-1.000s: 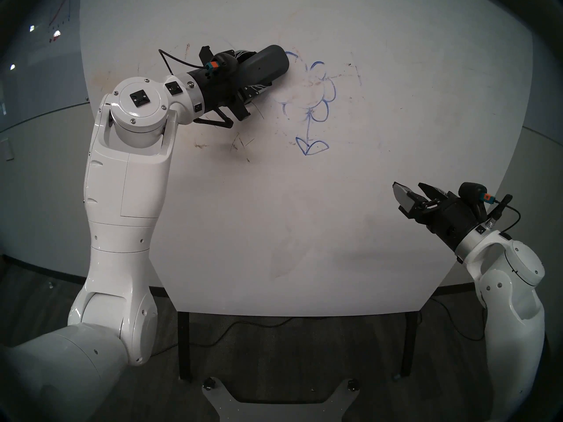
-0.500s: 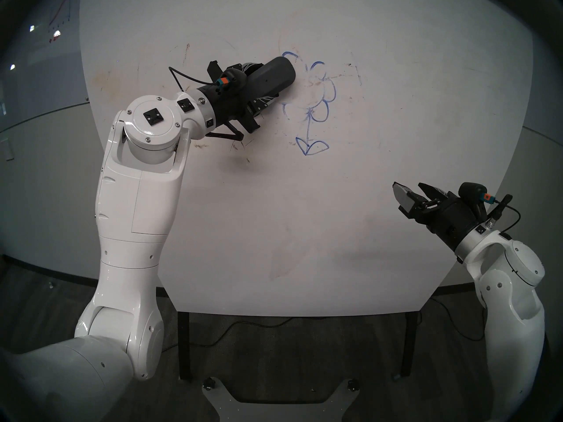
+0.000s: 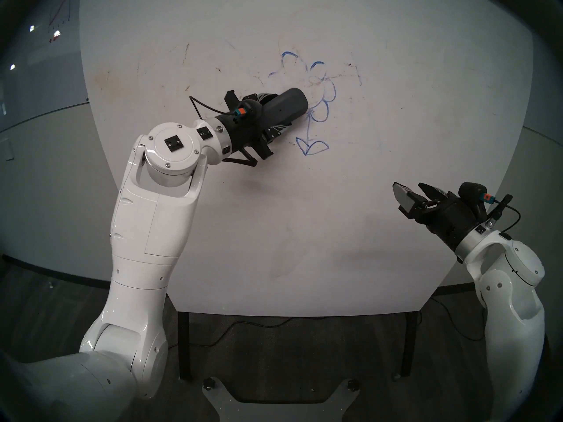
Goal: Erase all marks on the whiteboard with the eraser
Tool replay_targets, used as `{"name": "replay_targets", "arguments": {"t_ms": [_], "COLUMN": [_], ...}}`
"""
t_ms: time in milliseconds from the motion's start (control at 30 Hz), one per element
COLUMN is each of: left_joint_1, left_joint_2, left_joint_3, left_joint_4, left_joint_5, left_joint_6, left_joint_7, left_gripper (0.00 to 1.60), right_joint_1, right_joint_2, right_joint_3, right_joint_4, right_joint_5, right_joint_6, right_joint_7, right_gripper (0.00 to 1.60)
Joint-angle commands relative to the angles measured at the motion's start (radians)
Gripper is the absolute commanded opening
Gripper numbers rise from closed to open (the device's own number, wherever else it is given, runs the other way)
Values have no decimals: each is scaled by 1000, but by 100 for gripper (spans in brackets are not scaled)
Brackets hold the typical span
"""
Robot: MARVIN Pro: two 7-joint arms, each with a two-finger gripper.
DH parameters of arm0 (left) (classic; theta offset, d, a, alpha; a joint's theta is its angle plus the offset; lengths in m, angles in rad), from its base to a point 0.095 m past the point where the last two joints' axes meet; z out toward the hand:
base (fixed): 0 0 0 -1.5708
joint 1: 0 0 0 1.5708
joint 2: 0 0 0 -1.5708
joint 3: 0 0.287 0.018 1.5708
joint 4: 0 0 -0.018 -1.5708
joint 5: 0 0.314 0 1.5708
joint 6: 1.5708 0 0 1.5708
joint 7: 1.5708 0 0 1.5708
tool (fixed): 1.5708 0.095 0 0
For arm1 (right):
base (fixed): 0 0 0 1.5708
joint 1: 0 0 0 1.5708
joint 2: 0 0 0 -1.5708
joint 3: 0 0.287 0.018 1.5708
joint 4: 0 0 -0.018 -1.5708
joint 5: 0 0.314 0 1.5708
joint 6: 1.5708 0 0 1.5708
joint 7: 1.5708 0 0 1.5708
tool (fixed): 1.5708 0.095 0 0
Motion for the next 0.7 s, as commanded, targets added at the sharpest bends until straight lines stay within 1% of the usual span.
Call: {"name": "replay_targets", "arguments": {"t_ms": [0,200,433,667], "left_joint_1": [49,52,89,98], "left_joint_2": [-1,-1,14,15], "left_joint_3": [1,5,23,27], "left_joint_4": [52,64,60,63], "left_joint_5": [30,40,60,66], "left_joint_6": [65,72,66,67], "left_joint_7": [18,23,16,14], "left_gripper": [0,0,0,0], "right_joint_1": [4,4,4,4], "right_joint_2": [3,3,3,3], "right_joint_3": [0,0,0,0], "right_joint_4": [-16,-16,-16,-16], "right_joint_5": [0,0,0,0], "right_joint_6": [-1,-1,-1,-1], "right_joint_7": [2,2,2,2], "right_gripper": [160,160,160,160]}}
